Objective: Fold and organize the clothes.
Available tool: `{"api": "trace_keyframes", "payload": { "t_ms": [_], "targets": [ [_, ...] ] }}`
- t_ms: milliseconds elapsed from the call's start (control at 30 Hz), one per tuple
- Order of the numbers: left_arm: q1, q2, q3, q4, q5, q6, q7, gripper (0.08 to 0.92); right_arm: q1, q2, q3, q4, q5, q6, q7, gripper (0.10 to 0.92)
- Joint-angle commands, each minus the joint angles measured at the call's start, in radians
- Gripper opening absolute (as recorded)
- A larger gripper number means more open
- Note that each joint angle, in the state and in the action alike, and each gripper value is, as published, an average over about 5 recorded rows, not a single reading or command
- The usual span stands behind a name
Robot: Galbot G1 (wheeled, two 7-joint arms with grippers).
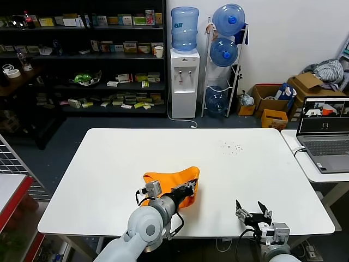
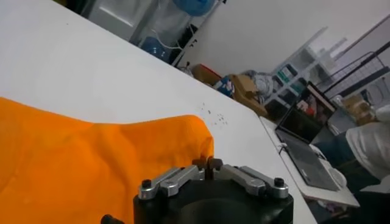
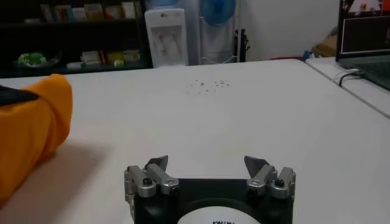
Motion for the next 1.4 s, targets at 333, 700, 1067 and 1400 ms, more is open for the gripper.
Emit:
{"api": "trace_keyframes", "payload": {
  "t_ms": [333,700,1067,1400],
  "targets": [
    [0.331,0.152,-0.34,-0.113,0.478,-0.285,0.4,0.442,-0.021,0.031,0.049,-0.039,-0.154,0.302,-0.261,0.823],
    [0.662,0.067,-0.661,-0.044,0.759,-0.681,0.601,0.752,-0.053,0.181,0.126,-0.129,-0.258,0.464,-0.402,0.823],
    [0.67,0.002,-0.696,-0.036,0.779,-0.743,0.636,0.823,-0.153,0.214,0.221,-0.135,-0.315,0.595,-0.463,0.823],
    [0.66,-0.012,-0.684,-0.035,0.777,-0.761,0.662,0.823,-0.136,0.26,0.23,-0.155,-0.372,0.64,-0.467,0.823]
  ]
}}
